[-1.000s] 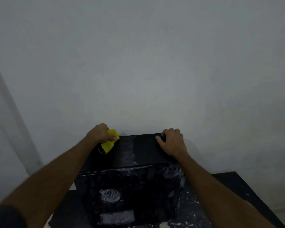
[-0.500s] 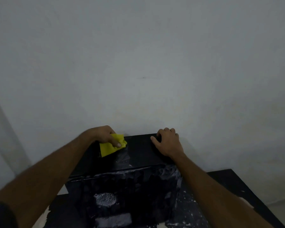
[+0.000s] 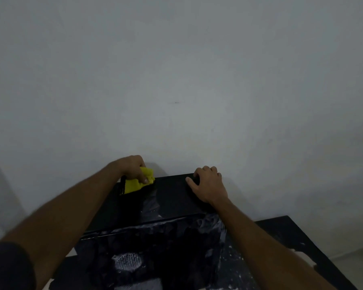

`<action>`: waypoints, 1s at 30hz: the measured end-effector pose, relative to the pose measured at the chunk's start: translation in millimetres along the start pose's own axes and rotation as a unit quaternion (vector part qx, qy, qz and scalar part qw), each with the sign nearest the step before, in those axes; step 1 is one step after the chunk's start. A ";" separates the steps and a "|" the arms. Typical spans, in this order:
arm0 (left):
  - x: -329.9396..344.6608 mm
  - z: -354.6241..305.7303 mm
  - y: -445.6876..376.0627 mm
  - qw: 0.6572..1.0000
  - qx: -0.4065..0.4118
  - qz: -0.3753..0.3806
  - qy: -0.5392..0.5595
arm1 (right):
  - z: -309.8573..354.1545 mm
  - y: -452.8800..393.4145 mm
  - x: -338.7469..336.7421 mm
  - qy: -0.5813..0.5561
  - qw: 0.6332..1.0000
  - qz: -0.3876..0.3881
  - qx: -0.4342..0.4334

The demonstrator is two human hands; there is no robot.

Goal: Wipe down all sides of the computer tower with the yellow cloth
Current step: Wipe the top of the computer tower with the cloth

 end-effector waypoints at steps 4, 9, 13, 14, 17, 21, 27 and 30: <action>25.0 -15.5 -15.3 0.995 0.046 -0.070 0.062 | -0.4 0.4 -0.7 0.001 1.000 -0.001 0.002; -1.4 -24.7 -3.3 0.994 0.012 0.107 0.018 | -0.4 -0.3 -0.7 0.001 1.000 0.002 0.000; 0.7 -31.1 -5.4 0.998 0.037 0.020 -0.048 | -1.4 -1.2 -0.2 0.001 1.000 0.005 0.003; 4.8 -34.3 -4.4 0.998 0.049 0.007 -0.047 | -1.2 -1.2 -0.2 0.000 1.000 0.005 0.003; 5.2 -41.6 4.9 0.994 0.055 0.085 -0.031 | -1.3 -0.5 -1.0 -0.003 1.000 0.001 0.001; -12.1 -28.9 24.7 0.995 0.091 0.029 0.021 | -0.9 1.3 -1.9 0.002 1.000 -0.018 -0.015; -4.0 -8.9 62.1 0.934 0.097 -0.038 0.342 | 21.3 9.0 -13.5 -0.077 0.988 -0.115 -0.067; 0.4 -14.4 75.0 0.893 0.074 -0.038 0.443 | 63.8 14.0 -38.3 -0.257 0.956 -0.124 -0.074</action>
Point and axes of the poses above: each hand's wrist, its own y-axis away from the middle knuckle, its own x-axis out of the palm, z = x × y, the point moved 1 cm from there along -y, towards the middle knuckle, and after that the axes turned 14 degrees about y, right-handed, at the moved point
